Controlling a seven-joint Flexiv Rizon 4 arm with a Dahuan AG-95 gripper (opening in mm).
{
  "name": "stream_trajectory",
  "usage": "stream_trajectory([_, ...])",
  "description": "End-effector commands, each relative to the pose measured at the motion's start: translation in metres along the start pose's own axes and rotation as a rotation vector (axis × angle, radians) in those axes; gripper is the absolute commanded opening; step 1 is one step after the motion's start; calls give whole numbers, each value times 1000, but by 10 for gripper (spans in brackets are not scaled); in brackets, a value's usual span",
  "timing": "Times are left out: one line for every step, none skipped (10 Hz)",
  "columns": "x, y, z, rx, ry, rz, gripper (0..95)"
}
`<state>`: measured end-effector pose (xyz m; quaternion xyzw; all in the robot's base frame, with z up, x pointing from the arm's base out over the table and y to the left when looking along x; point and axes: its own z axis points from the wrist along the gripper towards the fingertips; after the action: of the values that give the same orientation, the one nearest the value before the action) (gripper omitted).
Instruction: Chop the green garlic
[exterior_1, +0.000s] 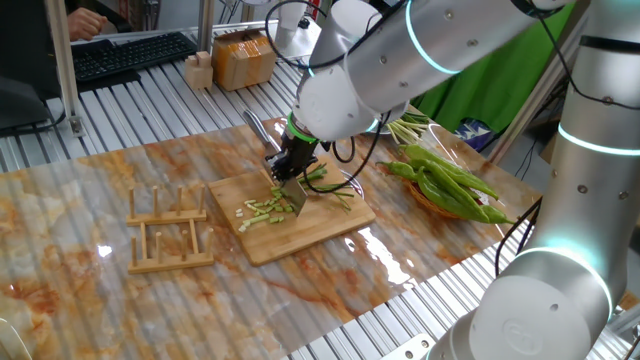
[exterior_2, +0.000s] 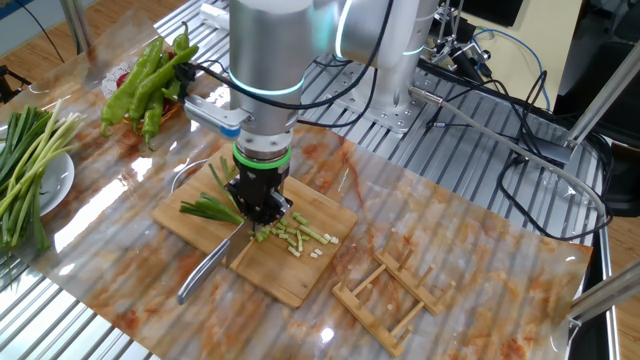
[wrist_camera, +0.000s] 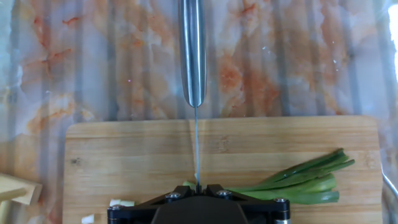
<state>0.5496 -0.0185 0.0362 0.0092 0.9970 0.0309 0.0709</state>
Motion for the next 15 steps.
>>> stream_trajectory([-2, 0, 24, 5, -1, -2, 0])
stream_trajectory([4, 1, 27, 4, -3, 3, 0])
stream_trajectory([5, 2, 27, 4, -1, 9, 0])
stream_trajectory([1, 2, 25, 3, -4, 10, 0])
stream_trajectory([1, 2, 27, 9, -6, 7, 0])
stream_trajectory([3, 1, 31, 6, -6, 7, 0])
stream_trajectory([3, 1, 32, 3, 6, 6, 0])
stream_trajectory([1, 2, 27, -3, 3, 13, 0])
stream_trajectory([0, 2, 24, 3, 4, 11, 0])
stream_trajectory([0, 2, 25, 7, 3, 10, 0])
stream_trajectory([0, 3, 22, 11, 14, 9, 0])
stream_trajectory([-2, 3, 18, 12, 17, 10, 0])
stream_trajectory([-3, 4, 13, 16, 22, 11, 0])
stream_trajectory([-4, 4, 10, 16, 24, 10, 0])
stream_trajectory([-5, 4, 7, 25, 27, 5, 0])
